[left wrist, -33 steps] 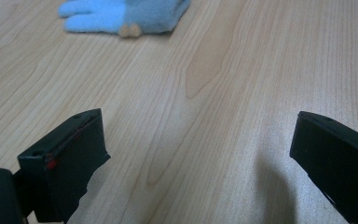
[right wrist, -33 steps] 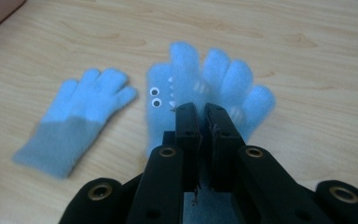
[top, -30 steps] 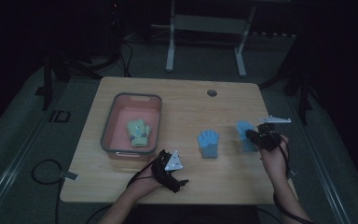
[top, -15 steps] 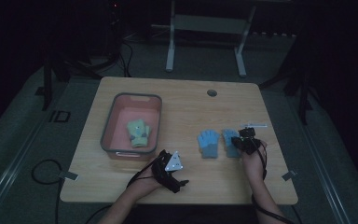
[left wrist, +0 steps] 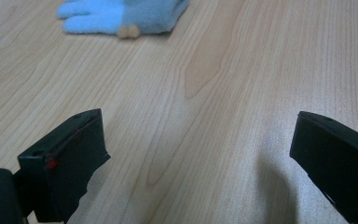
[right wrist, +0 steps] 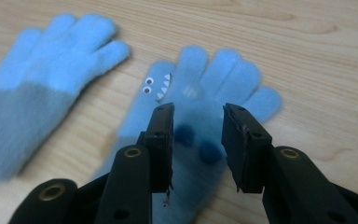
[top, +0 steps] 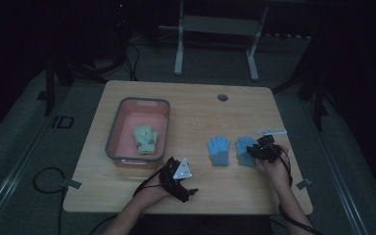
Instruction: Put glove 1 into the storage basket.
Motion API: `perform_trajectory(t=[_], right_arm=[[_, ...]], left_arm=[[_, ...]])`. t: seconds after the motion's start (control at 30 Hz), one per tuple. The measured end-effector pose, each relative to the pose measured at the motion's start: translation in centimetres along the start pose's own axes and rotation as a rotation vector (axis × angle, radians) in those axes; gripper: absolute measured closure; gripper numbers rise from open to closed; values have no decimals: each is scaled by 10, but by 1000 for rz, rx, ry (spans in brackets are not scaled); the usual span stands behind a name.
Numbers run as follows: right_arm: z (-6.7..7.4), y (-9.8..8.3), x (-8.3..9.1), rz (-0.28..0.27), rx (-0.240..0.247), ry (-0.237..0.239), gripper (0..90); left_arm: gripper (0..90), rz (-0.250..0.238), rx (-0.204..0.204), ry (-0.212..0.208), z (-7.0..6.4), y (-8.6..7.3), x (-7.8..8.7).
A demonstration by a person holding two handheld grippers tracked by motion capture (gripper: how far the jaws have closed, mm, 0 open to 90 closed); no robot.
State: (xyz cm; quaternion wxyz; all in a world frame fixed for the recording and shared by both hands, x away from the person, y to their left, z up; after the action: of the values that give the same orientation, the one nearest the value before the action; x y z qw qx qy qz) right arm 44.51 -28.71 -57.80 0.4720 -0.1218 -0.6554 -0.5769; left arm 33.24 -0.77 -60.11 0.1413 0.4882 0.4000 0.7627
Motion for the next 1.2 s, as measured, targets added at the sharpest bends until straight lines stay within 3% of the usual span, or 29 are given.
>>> perform_trajectory(t=[0.13,0.3,0.43,0.57,0.63,0.77,0.97,1.2], right_arm=[[-4,0,8,-8,71,77,626],[4,5,12,-23,180,142,622],[6,6,6,-7,194,170,621],[4,2,-2,22,190,155,615],[0,-9,-13,64,201,121,613],[2,-11,-13,34,208,106,651],[6,-11,-13,30,201,88,824],[7,-4,-1,-5,167,74,849]], left_arm=[[35,1,-1,1,0,0,0],[35,2,0,1,0,0,0],[35,6,-2,3,0,-1,-1],[35,5,-1,3,0,-1,0],[35,4,-1,3,1,-1,-1],[35,5,-7,4,0,-1,-1],[35,5,-5,5,0,-1,-1],[35,6,-9,6,0,-1,-1]])
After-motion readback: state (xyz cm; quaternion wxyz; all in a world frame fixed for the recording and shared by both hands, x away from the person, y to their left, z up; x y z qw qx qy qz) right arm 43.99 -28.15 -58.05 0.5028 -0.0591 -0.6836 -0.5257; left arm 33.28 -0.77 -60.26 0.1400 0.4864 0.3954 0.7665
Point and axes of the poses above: each handheld gripper's, and its own axes: x roughly backward along the jaws, y roughly out of its top, z roughly to its left, the point moved 7 cm from there along -x, roughly forward along the jaws, and after that the axes turned 7 degrees about y, right-handed, at the moved point
